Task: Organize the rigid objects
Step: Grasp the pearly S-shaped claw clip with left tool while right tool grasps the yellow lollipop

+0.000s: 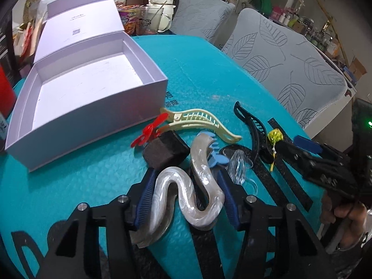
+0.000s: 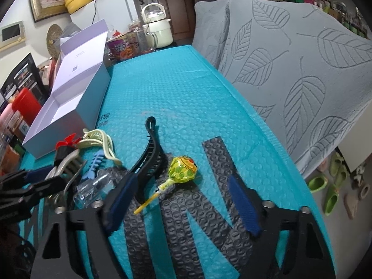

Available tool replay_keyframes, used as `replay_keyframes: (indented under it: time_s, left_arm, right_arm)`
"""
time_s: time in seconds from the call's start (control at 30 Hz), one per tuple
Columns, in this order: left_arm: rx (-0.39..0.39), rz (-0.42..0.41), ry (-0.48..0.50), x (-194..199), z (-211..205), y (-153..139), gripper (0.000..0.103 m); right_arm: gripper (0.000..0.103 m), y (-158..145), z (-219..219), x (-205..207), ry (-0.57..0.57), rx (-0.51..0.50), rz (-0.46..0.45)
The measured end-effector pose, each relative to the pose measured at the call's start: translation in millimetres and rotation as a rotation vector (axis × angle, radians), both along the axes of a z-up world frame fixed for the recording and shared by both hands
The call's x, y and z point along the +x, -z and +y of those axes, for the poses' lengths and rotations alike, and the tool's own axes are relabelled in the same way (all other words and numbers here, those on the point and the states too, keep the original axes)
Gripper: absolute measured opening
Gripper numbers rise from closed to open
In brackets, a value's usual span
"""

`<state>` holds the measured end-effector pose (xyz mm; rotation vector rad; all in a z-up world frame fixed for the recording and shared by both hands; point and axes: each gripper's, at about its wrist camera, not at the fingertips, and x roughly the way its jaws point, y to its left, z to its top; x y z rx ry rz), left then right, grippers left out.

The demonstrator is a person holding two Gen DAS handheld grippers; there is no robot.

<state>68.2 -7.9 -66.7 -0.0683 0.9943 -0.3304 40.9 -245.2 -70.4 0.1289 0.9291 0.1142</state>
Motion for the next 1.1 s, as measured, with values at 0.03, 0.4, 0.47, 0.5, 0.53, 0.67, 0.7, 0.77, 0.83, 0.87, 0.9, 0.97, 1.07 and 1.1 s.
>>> replay_keyframes:
  time_s: [0.03,0.4,0.47,0.5,0.53,0.67,0.7,0.77,0.83,0.87,0.9,0.97,1.07,1.1]
  left_arm:
    - [0.001,0.003,-0.006,-1.2,1.8,-0.6,0.053]
    - [0.054,-0.009,-0.047,-21.1,13.1,-0.9,0.053]
    - [0.064,-0.015,-0.055,-23.8,12.9,0.1,0.053]
    - [0.066,-0.013,-0.058,-24.7,12.8,1.6,0.054]
    - [0.066,-0.004,-0.058,-24.6,12.9,3.6,0.054]
    - [0.102,0.066,-0.076,-25.8,12.1,20.5,0.063]
    - [0.099,0.062,-0.077,-27.9,12.7,22.9,0.063]
    - [0.116,0.032,-0.078,-34.8,11.1,23.9,0.063]
    - [0.126,0.002,-0.076,-41.5,10.5,25.3,0.063]
    - [0.124,-0.009,-0.079,-44.2,10.8,25.8,0.062]
    - [0.121,-0.018,-0.081,-46.5,11.6,26.1,0.059]
    - [0.116,-0.022,-0.08,-50.3,13.8,25.9,0.058]
    - [0.101,-0.024,-0.087,-55.7,21.1,25.3,0.058]
    - [0.098,-0.023,-0.089,-57.7,23.4,24.9,0.058]
  right_arm:
    - [0.07,1.6,0.1,1.9,0.0,0.003,0.006]
    - [0.048,12.5,7.1,9.9,0.0,-0.022,0.004]
    - [0.046,13.7,9.3,9.8,-0.003,-0.038,0.0]
    - [0.046,14.2,10.4,10.1,-0.003,-0.045,-0.001]
    - [0.045,14.6,11.4,9.9,-0.003,-0.054,-0.003]
    - [0.038,15.7,16.5,11.3,-0.004,-0.099,-0.012]
    - [0.031,15.8,16.8,11.7,-0.001,-0.113,-0.016]
    - [0.026,15.9,16.2,11.9,0.009,-0.126,-0.02]
    - [0.025,15.8,15.2,11.1,0.006,-0.121,-0.022]
    - [0.025,15.7,15.6,10.7,0.003,-0.121,-0.023]
    - [0.025,15.3,16.7,9.8,-0.002,-0.121,-0.024]
    - [0.025,14.5,18.7,5.6,-0.011,-0.109,-0.027]
    - [0.025,13.7,20.3,-5.3,-0.012,-0.098,-0.035]
    - [0.025,13.4,20.4,-9.1,-0.009,-0.092,-0.034]
